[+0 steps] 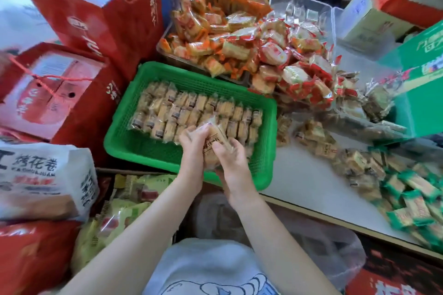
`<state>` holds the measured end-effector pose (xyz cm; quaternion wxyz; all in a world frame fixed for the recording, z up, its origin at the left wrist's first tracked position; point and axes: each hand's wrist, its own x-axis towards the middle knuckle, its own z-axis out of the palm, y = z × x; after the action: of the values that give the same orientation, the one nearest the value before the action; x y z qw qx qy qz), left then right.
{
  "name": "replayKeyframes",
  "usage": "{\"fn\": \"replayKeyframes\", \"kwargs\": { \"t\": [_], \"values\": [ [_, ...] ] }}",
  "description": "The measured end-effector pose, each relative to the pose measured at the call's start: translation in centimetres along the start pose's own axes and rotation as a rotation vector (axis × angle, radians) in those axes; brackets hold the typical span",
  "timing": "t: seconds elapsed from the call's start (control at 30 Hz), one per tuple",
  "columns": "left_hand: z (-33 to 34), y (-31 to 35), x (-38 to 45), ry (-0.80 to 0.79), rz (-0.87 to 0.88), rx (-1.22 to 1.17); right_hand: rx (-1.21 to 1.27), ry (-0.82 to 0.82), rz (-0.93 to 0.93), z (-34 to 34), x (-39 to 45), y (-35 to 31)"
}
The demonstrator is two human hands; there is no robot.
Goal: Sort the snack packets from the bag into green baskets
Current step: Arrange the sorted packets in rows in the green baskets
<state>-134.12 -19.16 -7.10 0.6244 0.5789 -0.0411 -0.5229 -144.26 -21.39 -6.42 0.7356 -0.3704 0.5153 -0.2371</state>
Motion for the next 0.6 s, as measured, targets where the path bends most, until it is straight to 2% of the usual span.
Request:
{"fn": "replayKeyframes", "kwargs": {
  "t": [0.1, 0.17, 0.2, 0.27, 0.37, 0.53, 0.6],
  "values": [
    [-4.5, 1.8, 0.9, 0.006, 0.037, 0.32, -0.012, -0.019, 0.033, 2.9, 1.3, 0.8],
    [-8.0, 2.8, 1.2, 0.14, 0.185, 0.682, -0.062, -0.047, 0.082, 4.5, 2.6, 1.0],
    [-9.9, 3.1, 1.5, 0.231, 0.286, 0.788, -0.087, -0.063, 0.122, 5.2, 3.4, 1.0],
    [-13.4, 3.2, 1.9, 0.336, 0.384, 0.72, -0.197, -0.121, 0.168, 7.0, 4.8, 0.5],
    [-16.6, 2.3, 3.0, 0.383, 0.397, 0.705, -0.455, -0.225, 0.202, 9.4, 7.1, 0.8],
    [-19.6, 1.2, 4.1, 0.315, 0.313, 0.644, -0.729, -0.225, 0.312, 12.6, 7.8, -0.1],
    [-20.2, 0.8, 4.2, 0.302, 0.311, 0.661, -0.763, -0.228, 0.32, 13.1, 8.9, 0.3]
  ]
}}
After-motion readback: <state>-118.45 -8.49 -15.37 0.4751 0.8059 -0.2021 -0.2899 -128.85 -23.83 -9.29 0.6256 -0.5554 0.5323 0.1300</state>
